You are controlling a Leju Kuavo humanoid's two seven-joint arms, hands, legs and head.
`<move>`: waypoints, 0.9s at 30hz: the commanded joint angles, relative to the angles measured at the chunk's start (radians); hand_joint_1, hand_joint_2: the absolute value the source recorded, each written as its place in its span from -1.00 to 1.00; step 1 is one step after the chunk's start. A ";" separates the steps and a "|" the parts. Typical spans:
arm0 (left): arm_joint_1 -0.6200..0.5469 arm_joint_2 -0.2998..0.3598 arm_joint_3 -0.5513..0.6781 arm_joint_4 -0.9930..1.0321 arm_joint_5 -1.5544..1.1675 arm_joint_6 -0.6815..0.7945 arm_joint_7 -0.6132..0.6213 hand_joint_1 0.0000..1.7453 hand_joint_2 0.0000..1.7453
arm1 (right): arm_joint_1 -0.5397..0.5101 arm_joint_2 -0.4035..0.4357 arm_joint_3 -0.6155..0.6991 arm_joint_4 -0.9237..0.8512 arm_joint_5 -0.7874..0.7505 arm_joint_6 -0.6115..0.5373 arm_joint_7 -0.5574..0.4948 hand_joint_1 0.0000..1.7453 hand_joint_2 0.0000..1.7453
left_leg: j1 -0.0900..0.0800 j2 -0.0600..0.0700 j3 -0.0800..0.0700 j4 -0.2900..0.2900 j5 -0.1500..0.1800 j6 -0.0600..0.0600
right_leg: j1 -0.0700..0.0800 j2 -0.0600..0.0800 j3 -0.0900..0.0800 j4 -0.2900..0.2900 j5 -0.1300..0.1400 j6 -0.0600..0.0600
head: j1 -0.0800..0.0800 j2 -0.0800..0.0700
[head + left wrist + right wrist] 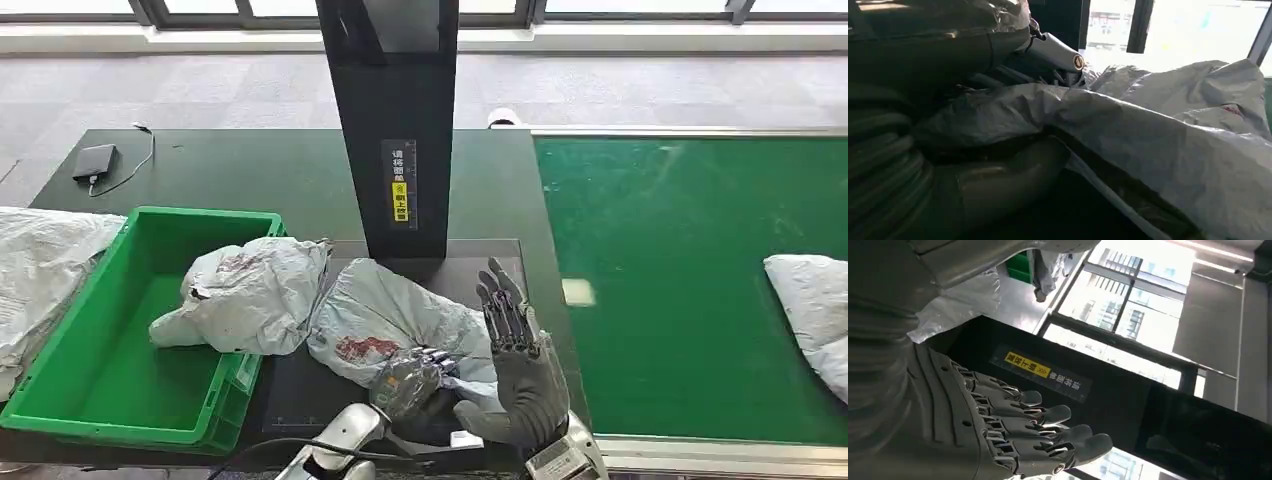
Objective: Moved the parcel from conveyor to table for the left to box.
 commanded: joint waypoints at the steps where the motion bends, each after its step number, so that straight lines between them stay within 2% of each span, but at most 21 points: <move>1: -0.064 -0.023 -0.015 0.178 0.040 0.021 -0.016 1.00 1.00 | -0.017 0.019 -0.043 0.030 0.014 0.010 0.015 -1.00 1.00 | 0.000 -0.001 0.000 -0.001 0.001 0.000 | 0.000 -0.001 0.000 -0.001 0.001 0.000 | 0.000 0.000; 5: -0.046 -0.015 -0.005 0.109 0.038 0.095 -0.012 1.00 1.00 | -0.021 0.030 -0.071 0.017 0.020 0.017 0.015 -1.00 1.00 | 0.000 0.000 0.000 0.000 0.001 0.000 | 0.000 0.000 0.000 -0.001 0.001 0.000 | 0.000 0.000; 8: 0.023 0.007 0.005 -0.097 0.047 0.131 -0.019 1.00 1.00 | -0.026 0.037 -0.087 0.009 0.025 0.027 0.015 -1.00 1.00 | 0.000 0.001 -0.001 0.000 0.001 0.001 | 0.000 0.000 -0.001 0.000 0.001 0.000 | 0.000 0.000; 10: 0.105 0.032 0.015 -0.307 0.082 0.157 -0.049 1.00 1.00 | -0.025 0.039 -0.093 0.009 0.026 0.026 0.015 -1.00 1.00 | 0.000 0.002 -0.002 0.000 0.001 0.001 | 0.000 0.002 -0.002 0.000 0.002 0.000 | 0.000 0.000; 13: 0.139 0.044 0.022 -0.395 0.088 0.126 -0.044 1.00 1.00 | -0.024 0.038 -0.093 0.010 0.026 0.025 0.015 -1.00 1.00 | 0.000 0.004 -0.002 0.000 0.000 0.000 | 0.000 0.003 -0.003 0.000 0.001 -0.001 | 0.000 0.000; 15: 0.195 0.054 0.043 -0.516 0.184 0.154 -0.129 1.00 1.00 | -0.024 0.034 -0.094 0.012 0.025 0.029 0.012 -1.00 1.00 | 0.000 0.003 -0.001 -0.001 0.000 0.000 | 0.000 0.002 -0.001 -0.001 0.001 0.000 | 0.000 0.000; 19: 0.315 0.108 0.072 -0.785 0.399 0.075 -0.273 1.00 1.00 | -0.013 0.022 -0.119 0.012 -0.025 0.065 -0.008 -1.00 1.00 | 0.000 0.006 -0.001 -0.001 -0.001 0.000 | 0.001 0.006 -0.002 -0.001 0.001 -0.001 | 0.000 0.000; 25: 0.319 0.099 0.088 -0.793 0.408 0.054 -0.289 1.00 1.00 | -0.007 0.023 -0.128 0.007 -0.029 0.070 -0.014 -1.00 1.00 | 0.000 0.005 -0.001 -0.002 0.000 0.000 | 0.001 0.004 -0.002 -0.002 0.001 0.000 | 0.000 0.000; 27: 0.326 0.110 0.100 -0.838 0.541 0.005 -0.380 1.00 1.00 | 0.002 0.023 -0.146 -0.003 -0.046 0.077 -0.019 -1.00 1.00 | 0.000 0.000 -0.004 0.000 0.000 0.000 | 0.000 0.000 -0.004 -0.001 0.001 0.000 | 0.000 0.000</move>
